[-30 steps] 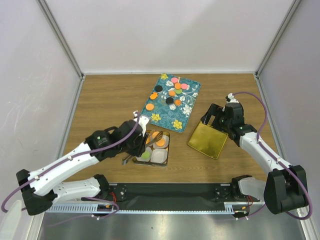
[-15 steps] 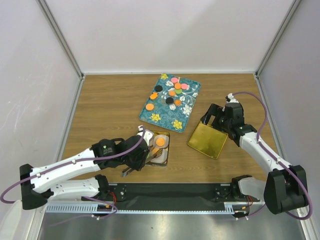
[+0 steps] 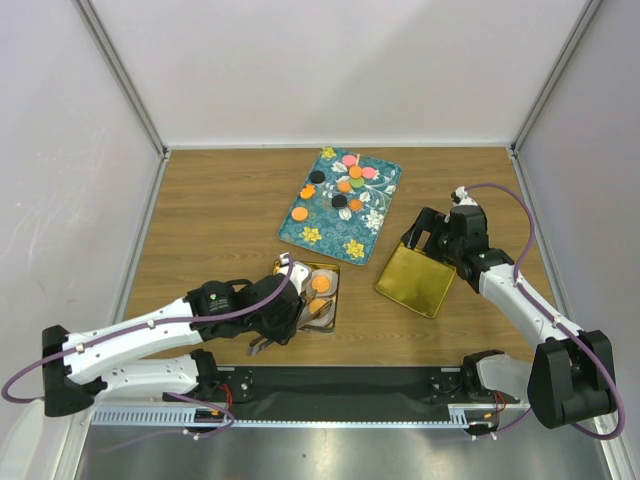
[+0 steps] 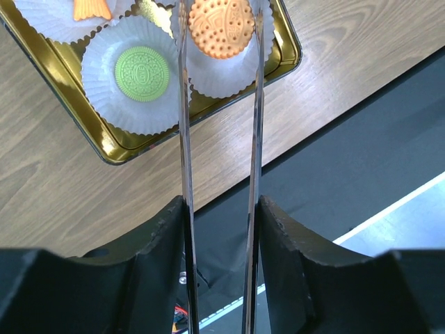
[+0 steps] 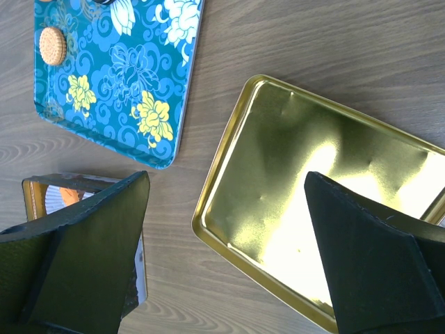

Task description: Pack the cookies

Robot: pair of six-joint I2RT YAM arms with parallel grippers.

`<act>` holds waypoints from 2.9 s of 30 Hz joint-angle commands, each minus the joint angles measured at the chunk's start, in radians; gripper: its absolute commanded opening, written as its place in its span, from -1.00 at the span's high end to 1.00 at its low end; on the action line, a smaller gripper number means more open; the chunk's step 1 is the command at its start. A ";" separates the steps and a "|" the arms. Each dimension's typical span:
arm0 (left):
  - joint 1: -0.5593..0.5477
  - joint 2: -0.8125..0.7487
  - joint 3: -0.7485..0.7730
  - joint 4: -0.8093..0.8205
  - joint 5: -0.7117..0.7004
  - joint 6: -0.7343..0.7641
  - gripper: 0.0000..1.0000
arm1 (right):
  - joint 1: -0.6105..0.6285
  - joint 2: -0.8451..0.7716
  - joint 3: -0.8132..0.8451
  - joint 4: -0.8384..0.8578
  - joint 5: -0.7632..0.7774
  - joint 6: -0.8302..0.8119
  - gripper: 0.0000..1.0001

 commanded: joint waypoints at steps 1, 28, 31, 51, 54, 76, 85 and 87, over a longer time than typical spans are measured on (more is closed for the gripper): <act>-0.010 0.003 0.003 0.046 -0.001 -0.015 0.02 | 0.004 0.002 0.045 0.013 0.003 -0.014 -0.99; 0.412 -0.037 0.181 0.052 -0.018 0.139 0.11 | 0.008 -0.001 0.045 0.021 -0.008 -0.011 -0.99; 0.637 0.028 0.182 0.150 -0.010 0.186 0.00 | 0.008 0.003 0.047 0.021 -0.020 -0.011 -0.99; 1.010 0.620 0.185 0.502 -0.004 0.138 -0.01 | 0.010 0.020 0.020 0.074 -0.066 -0.043 -0.99; 1.020 0.667 0.184 0.509 -0.010 0.129 -0.06 | 0.013 0.026 0.019 0.079 -0.062 -0.043 -0.99; 0.995 0.343 0.233 0.451 0.029 0.144 -0.96 | -0.015 0.054 0.062 -0.097 0.148 -0.010 -0.99; 0.535 0.040 0.158 0.424 0.226 0.239 -0.89 | -0.056 -0.182 -0.056 -0.373 0.323 0.124 -0.95; 0.486 0.016 0.103 0.440 0.275 0.241 -0.86 | -0.079 -0.277 -0.087 -0.407 0.319 0.150 -0.93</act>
